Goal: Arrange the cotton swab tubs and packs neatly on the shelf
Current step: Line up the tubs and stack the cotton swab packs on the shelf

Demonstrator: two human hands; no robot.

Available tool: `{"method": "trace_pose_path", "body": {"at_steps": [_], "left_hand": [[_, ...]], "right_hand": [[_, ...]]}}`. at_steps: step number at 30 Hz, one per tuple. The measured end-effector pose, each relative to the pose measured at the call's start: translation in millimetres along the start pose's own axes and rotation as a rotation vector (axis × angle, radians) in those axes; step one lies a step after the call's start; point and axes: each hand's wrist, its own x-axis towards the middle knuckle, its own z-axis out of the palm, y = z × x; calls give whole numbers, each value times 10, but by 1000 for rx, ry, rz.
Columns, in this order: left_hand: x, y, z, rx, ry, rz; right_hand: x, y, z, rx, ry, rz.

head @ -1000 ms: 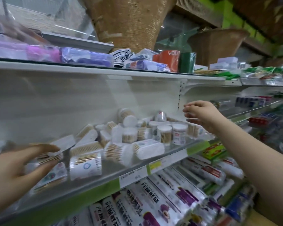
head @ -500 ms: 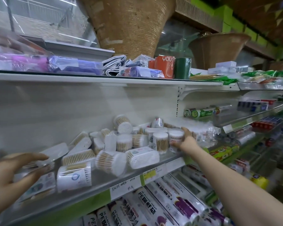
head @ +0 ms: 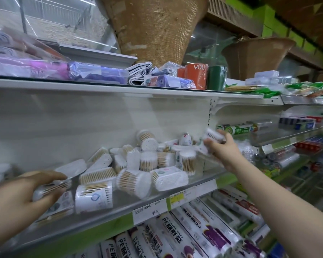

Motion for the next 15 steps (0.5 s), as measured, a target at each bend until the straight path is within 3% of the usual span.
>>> {"method": "trace_pose_path", "body": {"at_steps": [3,5,15], "left_hand": [[-109,614,-379,-22,86,-22],[-124,782,-489,-60,48,-19],[-174,839,-688,-407,-18,-17]], "right_hand": [[-146,-293,208,102,-130,-55],[-308,-447,434,105,-249,-61],[-1303,-795,2030,18,-802,-110]]}}
